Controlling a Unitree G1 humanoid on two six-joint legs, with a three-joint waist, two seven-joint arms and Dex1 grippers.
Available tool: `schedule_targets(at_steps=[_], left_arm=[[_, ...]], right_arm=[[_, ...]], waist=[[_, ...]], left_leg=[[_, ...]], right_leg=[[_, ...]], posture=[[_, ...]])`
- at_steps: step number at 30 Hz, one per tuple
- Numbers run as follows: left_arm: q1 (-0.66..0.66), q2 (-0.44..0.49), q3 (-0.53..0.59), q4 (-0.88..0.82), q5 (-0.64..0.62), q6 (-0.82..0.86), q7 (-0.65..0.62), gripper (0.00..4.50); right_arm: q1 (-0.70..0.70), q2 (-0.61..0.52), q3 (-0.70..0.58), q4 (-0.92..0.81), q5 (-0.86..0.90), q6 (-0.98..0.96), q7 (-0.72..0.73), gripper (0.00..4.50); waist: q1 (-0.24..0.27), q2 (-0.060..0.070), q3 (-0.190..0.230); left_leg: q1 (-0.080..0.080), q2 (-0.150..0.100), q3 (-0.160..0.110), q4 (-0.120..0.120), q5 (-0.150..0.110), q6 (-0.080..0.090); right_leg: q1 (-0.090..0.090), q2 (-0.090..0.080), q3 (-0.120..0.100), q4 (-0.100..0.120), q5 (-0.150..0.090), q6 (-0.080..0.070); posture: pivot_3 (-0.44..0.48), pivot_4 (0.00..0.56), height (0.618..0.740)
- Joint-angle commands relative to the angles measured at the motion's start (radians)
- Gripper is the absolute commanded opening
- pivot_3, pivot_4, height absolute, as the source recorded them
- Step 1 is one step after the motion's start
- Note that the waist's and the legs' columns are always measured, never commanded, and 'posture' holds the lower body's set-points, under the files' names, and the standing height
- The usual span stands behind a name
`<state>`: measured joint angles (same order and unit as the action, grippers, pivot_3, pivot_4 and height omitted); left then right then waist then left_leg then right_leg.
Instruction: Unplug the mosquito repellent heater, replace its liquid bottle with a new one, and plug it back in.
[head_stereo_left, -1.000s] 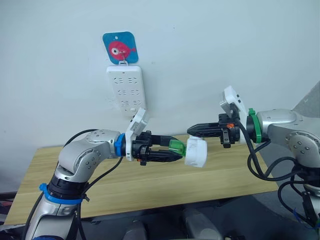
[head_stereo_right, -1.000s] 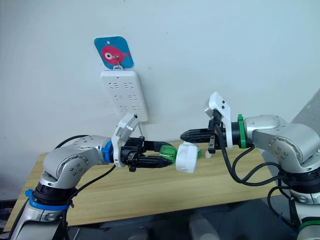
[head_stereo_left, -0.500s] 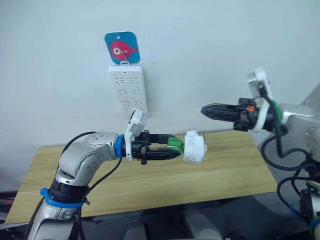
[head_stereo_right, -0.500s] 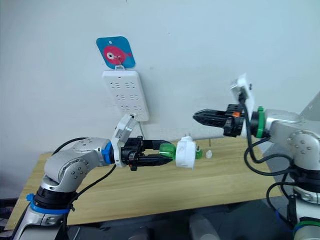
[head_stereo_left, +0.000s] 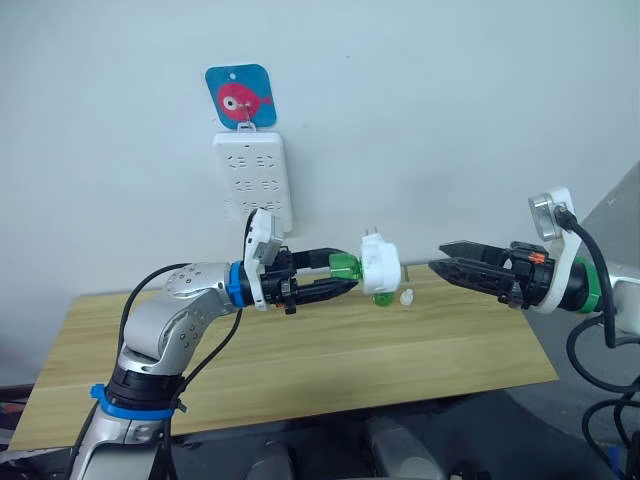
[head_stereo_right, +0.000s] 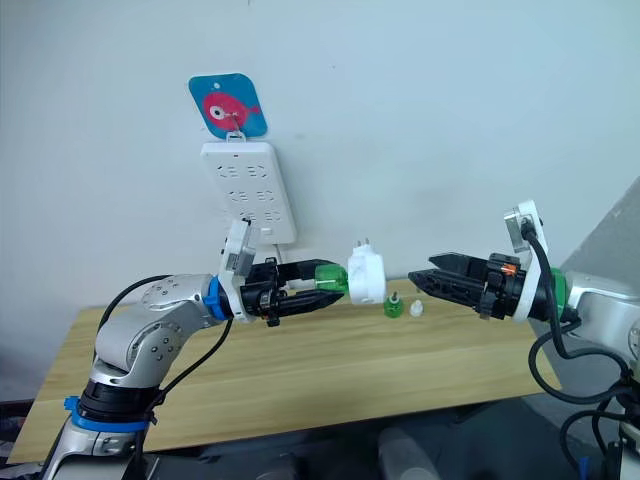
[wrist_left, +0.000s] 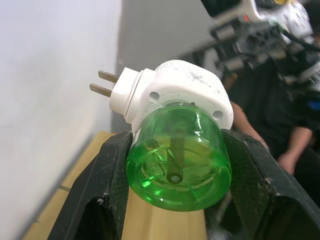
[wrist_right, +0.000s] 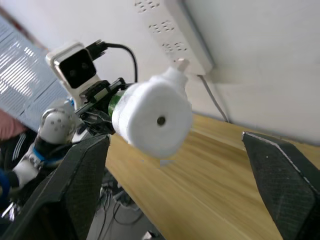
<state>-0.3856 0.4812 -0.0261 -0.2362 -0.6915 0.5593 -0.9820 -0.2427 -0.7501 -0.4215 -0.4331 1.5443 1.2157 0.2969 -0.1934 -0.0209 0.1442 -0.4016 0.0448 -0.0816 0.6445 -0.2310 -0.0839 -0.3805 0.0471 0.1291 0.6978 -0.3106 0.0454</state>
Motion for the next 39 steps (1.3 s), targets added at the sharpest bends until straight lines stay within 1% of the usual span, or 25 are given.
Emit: schedule_targets(at_steps=[1, 4, 7, 10, 12, 15, 19, 22, 27, 39], left_arm=[[0.005, -0.035, 0.032, -0.033, -0.008, -0.025, 0.054, 2.40], [0.008, -0.040, 0.034, -0.037, -0.008, -0.023, 0.061, 2.40], [0.007, -0.109, 0.039, -0.054, -0.038, -0.005, 0.142, 2.40], [-0.007, -0.163, 0.045, -0.055, -0.052, 0.011, 0.202, 2.40], [-0.015, -0.193, 0.054, -0.055, -0.066, 0.024, 0.240, 2.40], [-0.026, -0.228, 0.056, -0.058, -0.085, 0.043, 0.287, 2.40], [-0.031, -0.262, 0.043, -0.069, -0.080, 0.040, 0.324, 2.40], [-0.034, -0.274, 0.041, -0.074, -0.076, 0.038, 0.339, 2.39], [-0.032, -0.277, 0.031, -0.080, -0.064, 0.027, 0.340, 2.39], [-0.024, -0.285, 0.019, -0.087, -0.050, 0.016, 0.343, 2.39]], right_arm=[[0.077, 0.005, -0.031, -0.088, 0.119, -0.094, -0.115, 4.50], [0.104, -0.018, -0.014, -0.104, 0.164, -0.140, -0.156, 4.50], [0.203, 0.093, 0.070, -0.253, 0.269, -0.303, -0.352, 4.50], [0.221, 0.150, 0.164, -0.322, 0.278, -0.394, -0.468, 4.50], [0.217, 0.181, 0.215, -0.339, 0.262, -0.446, -0.530, 4.50], [0.193, 0.233, 0.278, -0.351, 0.207, -0.512, -0.583, 4.50], [0.140, 0.329, 0.350, -0.319, 0.081, -0.586, -0.649, 4.50], [0.107, 0.373, 0.374, -0.288, 0.013, -0.616, -0.671, 4.50], [0.052, 0.426, 0.391, -0.239, -0.038, -0.645, -0.681, 4.50], [-0.024, 0.494, 0.392, -0.173, -0.047, -0.668, -0.667, 4.50]], waist=[[0.001, 0.000, 0.000], [-0.003, 0.001, -0.002], [-0.002, 0.001, -0.012], [-0.002, 0.003, -0.014], [-0.003, 0.003, -0.015], [-0.003, 0.003, -0.016], [-0.004, 0.004, -0.017], [-0.003, 0.005, -0.017], [-0.004, 0.005, -0.017], [-0.005, 0.006, -0.018]], left_leg=[[0.000, 0.000, 0.000, 0.000, 0.000, 0.000], [0.000, 0.000, 0.001, 0.001, 0.000, 0.000], [0.001, 0.000, 0.001, 0.000, 0.000, 0.000], [0.000, 0.001, 0.000, -0.001, 0.000, 0.000], [0.000, 0.001, 0.001, 0.000, 0.000, 0.000], [0.001, 0.001, 0.001, 0.000, 0.000, 0.000], [0.001, 0.001, 0.001, -0.001, 0.000, 0.000], [0.001, 0.001, 0.001, -0.001, 0.000, 0.000], [0.001, 0.001, 0.001, -0.001, 0.000, 0.000], [0.001, 0.001, 0.001, -0.001, 0.000, 0.000]], right_leg=[[0.000, 0.000, 0.000, 0.000, 0.000, 0.000], [0.000, 0.000, 0.001, 0.000, 0.000, 0.000], [0.000, 0.000, 0.001, 0.000, 0.000, 0.000], [-0.001, 0.001, 0.001, 0.000, 0.000, 0.000], [0.000, 0.001, 0.003, 0.000, 0.000, 0.000], [0.000, 0.001, 0.003, 0.000, 0.000, 0.000], [0.000, 0.002, 0.002, 0.000, 0.000, 0.000], [0.000, 0.002, 0.002, 0.000, 0.000, 0.000], [0.000, 0.002, 0.002, 0.000, 0.000, 0.000], [0.000, 0.002, 0.002, 0.000, 0.000, 0.000]], posture=[[-0.191, 0.057, 0.740], [-0.191, 0.057, 0.740], [-0.213, 0.062, 0.740], [-0.219, 0.063, 0.740], [-0.221, 0.062, 0.740], [-0.227, 0.058, 0.740], [-0.227, 0.059, 0.740], [-0.227, 0.056, 0.740], [-0.223, 0.055, 0.740], [-0.222, 0.052, 0.740]])
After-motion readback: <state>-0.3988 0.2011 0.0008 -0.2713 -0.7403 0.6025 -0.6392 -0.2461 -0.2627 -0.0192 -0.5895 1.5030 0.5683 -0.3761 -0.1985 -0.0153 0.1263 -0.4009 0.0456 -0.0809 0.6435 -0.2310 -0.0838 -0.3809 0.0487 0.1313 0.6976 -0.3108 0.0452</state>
